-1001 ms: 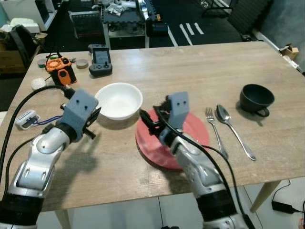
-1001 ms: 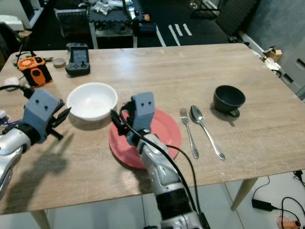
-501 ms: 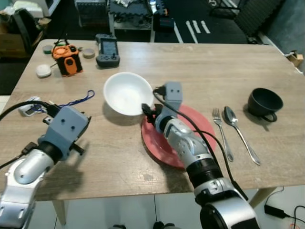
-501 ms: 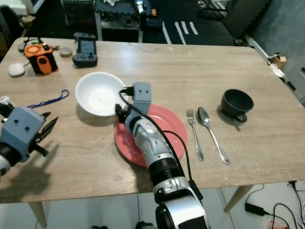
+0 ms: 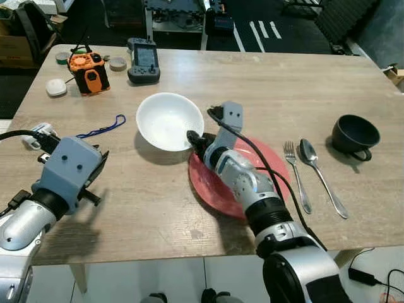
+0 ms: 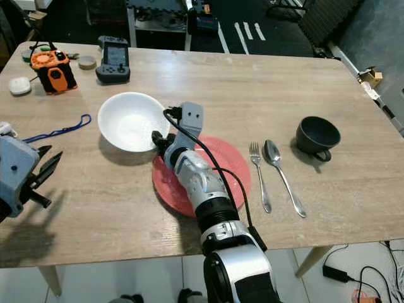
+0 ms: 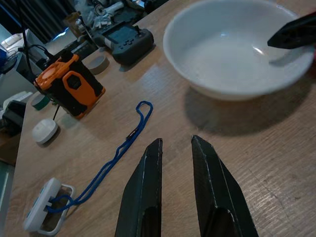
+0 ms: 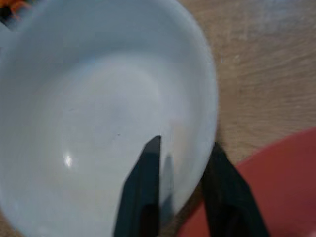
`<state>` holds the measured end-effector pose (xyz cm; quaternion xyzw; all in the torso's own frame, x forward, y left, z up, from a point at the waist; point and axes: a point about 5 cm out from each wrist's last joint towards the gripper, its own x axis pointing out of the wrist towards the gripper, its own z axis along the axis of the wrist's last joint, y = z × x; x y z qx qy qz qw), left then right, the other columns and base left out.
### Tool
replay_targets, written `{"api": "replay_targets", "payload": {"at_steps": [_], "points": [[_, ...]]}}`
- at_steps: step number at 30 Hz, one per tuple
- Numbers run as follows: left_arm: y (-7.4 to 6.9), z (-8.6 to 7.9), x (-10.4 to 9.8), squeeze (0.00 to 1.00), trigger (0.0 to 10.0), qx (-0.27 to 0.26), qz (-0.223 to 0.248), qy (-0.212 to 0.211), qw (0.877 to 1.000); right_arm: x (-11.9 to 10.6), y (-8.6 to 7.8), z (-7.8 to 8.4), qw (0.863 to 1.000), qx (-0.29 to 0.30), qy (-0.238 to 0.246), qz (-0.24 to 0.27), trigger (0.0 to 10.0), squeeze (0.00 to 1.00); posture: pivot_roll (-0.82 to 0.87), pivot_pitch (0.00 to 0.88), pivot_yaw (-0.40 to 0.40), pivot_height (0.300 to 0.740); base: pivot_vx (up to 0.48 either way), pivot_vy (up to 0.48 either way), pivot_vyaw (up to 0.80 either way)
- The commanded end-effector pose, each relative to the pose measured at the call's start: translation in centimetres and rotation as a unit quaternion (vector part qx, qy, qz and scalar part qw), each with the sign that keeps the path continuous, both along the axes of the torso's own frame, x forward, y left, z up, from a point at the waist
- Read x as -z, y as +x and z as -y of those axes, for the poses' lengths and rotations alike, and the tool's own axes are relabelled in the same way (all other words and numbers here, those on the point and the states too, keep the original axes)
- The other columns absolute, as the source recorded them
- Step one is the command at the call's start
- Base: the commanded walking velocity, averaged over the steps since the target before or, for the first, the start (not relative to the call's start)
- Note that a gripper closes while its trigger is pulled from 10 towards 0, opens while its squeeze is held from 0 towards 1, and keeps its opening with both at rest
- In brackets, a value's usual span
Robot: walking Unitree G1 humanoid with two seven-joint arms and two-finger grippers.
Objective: Setting the table
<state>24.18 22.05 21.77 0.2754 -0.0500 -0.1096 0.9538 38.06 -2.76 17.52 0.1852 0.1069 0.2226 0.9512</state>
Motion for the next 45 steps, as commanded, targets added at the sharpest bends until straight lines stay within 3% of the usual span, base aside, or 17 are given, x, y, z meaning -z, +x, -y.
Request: {"api": "replay_targets", "payload": {"at_steps": [1, 6, 16, 22, 24, 25, 27, 30, 34, 35, 36, 37, 39, 41, 45], "points": [[-0.2, 0.3, 0.0, 0.0, 10.0, 0.004, -0.003, -0.002, 1.0, 0.6, -1.4, -4.0, 0.998, -0.048, 0.02, -0.023, 0.0, 0.0, 0.22, 0.173, -0.033, 0.74, 0.0, 0.0, 0.0], [-0.1, 0.2, 0.1, 0.0, 10.0, -0.002, -0.005, -0.003, 1.0, 0.4, -1.4, -4.0, 0.998, -0.049, 0.031, -0.02, 0.0, 0.0, 0.21, 0.171, -0.032, 0.74, 0.0, 0.0, 0.0], [0.3, 0.3, 0.3, 0.0, 10.0, -0.004, -0.007, -0.005, 1.0, -1.4, -1.0, -3.1, 0.994, -0.037, 0.099, 0.015, 0.0, 0.0, 0.21, 0.163, -0.022, 0.74, 0.0, 0.0, 0.0], [0.7, 0.5, 0.5, 0.0, 10.0, -0.009, -0.006, -0.025, 1.0, -3.3, -0.7, -1.2, 0.986, -0.007, 0.165, 0.037, 0.0, 0.0, 0.19, 0.148, -0.012, 0.74, 0.0, 0.0, 0.0], [1.1, 0.7, 0.5, 0.0, 10.0, -0.018, 0.0, -0.056, 0.998, -4.9, -0.9, 0.2, 0.977, 0.01, 0.197, 0.078, 0.0, 0.0, 0.18, 0.14, -0.007, 0.74, 0.0, 0.0, 0.0], [1.6, 1.3, 0.4, 0.0, 10.0, -0.026, 0.008, -0.104, 0.994, -6.5, -1.6, 2.2, 0.965, 0.029, 0.233, 0.113, 10.0, 0.0, 0.16, 0.13, 0.003, 0.74, 0.0, 0.0, 0.0], [1.9, 1.9, 0.3, 0.0, 10.0, -0.022, 0.009, -0.126, 0.992, -7.1, -2.3, 3.7, 0.961, 0.044, 0.233, 0.139, 10.0, 0.0, 0.16, 0.129, 0.005, 0.74, 0.0, 0.0, 0.0], [2.2, 2.7, 0.4, 0.0, 10.0, -0.008, 0.005, -0.129, 0.992, -6.8, -3.3, 5.4, 0.966, 0.065, 0.192, 0.158, 10.0, 0.0, 0.12, 0.118, 0.022, 0.74, 0.0, 0.0, 0.0], [3.1, 3.5, 0.5, 0.0, 10.0, 0.007, 0.004, -0.14, 0.99, -5.9, -4.7, 9.4, 0.963, 0.131, 0.169, 0.163, 10.0, 0.0, 0.09, 0.111, 0.035, 0.74, 0.0, 0.0, 0.0], [3.6, 3.8, 0.4, 0.0, 10.0, 0.007, 0.008, -0.151, 0.988, -5.5, -5.1, 11.1, 0.959, 0.169, 0.148, 0.175, 10.0, 0.0, 0.07, 0.104, 0.045, 0.74, 0.0, 0.0, 0.0], [3.6, 3.8, 0.4, 0.0, 10.0, 0.007, 0.008, -0.151, 0.988, -5.5, -5.1, 11.1, 0.959, 0.169, 0.148, 0.175, 10.0, 0.0, 0.07, 0.104, 0.045, 0.74, 0.0, 0.0, 0.0], [3.9, 4.1, 0.3, 0.0, 10.0, 0.007, 0.013, -0.159, 0.987, -5.3, -5.5, 12.2, 0.954, 0.198, 0.12, 0.191, 10.0, 0.0, 0.06, 0.1, 0.049, 0.74, 0.0, 0.0, 0.0], [4.1, 4.3, 0.3, 0.0, 10.0, 0.008, 0.016, -0.161, 0.987, -5.3, -5.6, 12.6, 0.952, 0.21, 0.104, 0.199, 10.0, 0.0, 0.06, 0.1, 0.049, 0.74, 0.0, 0.0, 0.0], [4.2, 5.6, 0.9, 0.0, 10.0, 0.025, 0.0, -0.173, 0.985, -4.5, -6.4, 13.5, 0.943, 0.255, 0.068, 0.204, 10.0, 0.0, 0.04, 0.08, 0.066, 0.74, 0.0, 0.0, 0.0], [3.5, 7.2, 2.4, 0.0, 10.0, 0.046, -0.039, -0.187, 0.98, -3.4, -6.7, 13.0, 0.942, 0.264, 0.053, 0.198, 10.0, 0.0, 0.04, 0.073, 0.068, 0.74, 0.0, 0.0, 0.0]]}}
